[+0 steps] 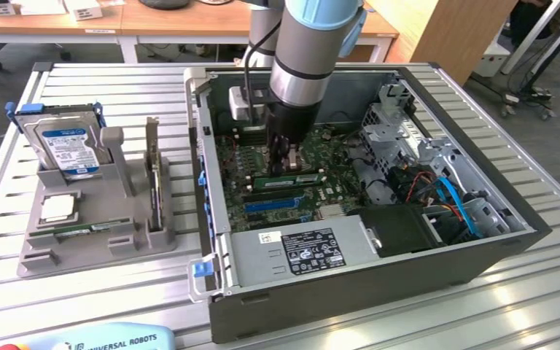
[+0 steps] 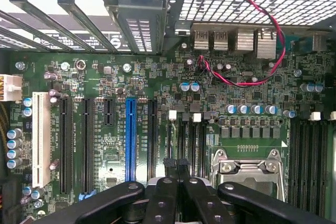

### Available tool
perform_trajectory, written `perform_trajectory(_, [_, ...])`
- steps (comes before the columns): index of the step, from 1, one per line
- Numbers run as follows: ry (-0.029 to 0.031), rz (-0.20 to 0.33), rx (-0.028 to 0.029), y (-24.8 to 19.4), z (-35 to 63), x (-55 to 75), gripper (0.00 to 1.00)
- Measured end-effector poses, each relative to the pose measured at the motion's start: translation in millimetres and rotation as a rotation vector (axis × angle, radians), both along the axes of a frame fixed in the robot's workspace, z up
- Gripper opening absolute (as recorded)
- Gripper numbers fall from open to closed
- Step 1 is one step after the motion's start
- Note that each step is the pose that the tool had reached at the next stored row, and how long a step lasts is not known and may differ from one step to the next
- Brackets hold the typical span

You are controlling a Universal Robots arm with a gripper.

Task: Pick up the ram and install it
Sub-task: 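Press down the ram until it locks into place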

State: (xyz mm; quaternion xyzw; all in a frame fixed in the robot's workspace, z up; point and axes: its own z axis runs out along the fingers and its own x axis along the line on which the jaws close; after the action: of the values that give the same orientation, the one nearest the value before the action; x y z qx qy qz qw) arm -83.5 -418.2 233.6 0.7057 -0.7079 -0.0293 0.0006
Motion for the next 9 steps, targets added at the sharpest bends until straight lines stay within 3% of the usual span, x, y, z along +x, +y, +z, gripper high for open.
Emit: perform_trajectory(9, [-0.0002, 0.000, 0.0003, 0.1, -3.1, 0.0, 0.10])
